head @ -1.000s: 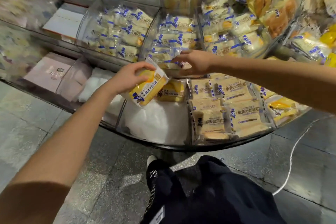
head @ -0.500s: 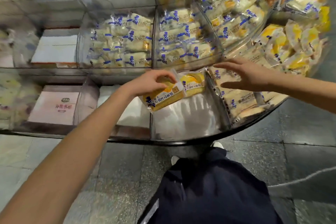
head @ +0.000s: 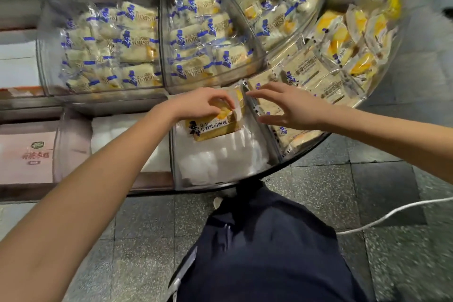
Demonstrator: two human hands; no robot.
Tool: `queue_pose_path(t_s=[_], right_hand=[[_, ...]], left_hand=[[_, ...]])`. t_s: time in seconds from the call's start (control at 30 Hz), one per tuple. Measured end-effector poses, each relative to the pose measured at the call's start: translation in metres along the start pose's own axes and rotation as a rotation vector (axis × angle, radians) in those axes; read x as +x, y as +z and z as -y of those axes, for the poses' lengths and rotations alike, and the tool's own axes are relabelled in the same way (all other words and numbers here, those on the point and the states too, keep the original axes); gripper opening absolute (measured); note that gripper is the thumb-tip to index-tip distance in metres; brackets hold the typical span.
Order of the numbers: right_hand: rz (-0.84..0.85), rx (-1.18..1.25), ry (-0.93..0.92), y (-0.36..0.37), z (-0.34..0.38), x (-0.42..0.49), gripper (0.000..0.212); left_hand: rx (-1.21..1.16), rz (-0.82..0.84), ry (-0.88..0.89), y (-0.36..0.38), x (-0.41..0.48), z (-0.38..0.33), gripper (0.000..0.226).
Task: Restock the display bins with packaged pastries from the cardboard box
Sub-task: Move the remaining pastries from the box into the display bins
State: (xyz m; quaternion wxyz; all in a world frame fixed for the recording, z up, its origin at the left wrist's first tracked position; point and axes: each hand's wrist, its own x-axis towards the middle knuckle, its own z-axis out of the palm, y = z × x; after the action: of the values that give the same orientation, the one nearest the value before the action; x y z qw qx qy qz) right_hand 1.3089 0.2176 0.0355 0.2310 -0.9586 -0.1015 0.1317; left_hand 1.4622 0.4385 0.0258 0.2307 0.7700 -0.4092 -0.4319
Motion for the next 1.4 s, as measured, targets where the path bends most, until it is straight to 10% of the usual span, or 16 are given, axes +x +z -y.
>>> queue_pose_path(t_s=[0.47,0.77,1.4], right_hand=[[0.042,0.147,0.084,-0.008,-0.058,-0.017,0.066],[0.034,0.127,0.019,-0.007,-0.078,-0.009,0.064],[-0.210,-0.071,0.118,-0.042,-0.067,-0.074,0.064]], left_hand=[[0.243,-0.178,-0.035,0.047,0.063,0.009,0.035],[0.906,-0.192,0.059,0.061,0.059,0.028,0.086],[0.802,-0.340,0.453,-0.002,0.088,-0.087,0.056]])
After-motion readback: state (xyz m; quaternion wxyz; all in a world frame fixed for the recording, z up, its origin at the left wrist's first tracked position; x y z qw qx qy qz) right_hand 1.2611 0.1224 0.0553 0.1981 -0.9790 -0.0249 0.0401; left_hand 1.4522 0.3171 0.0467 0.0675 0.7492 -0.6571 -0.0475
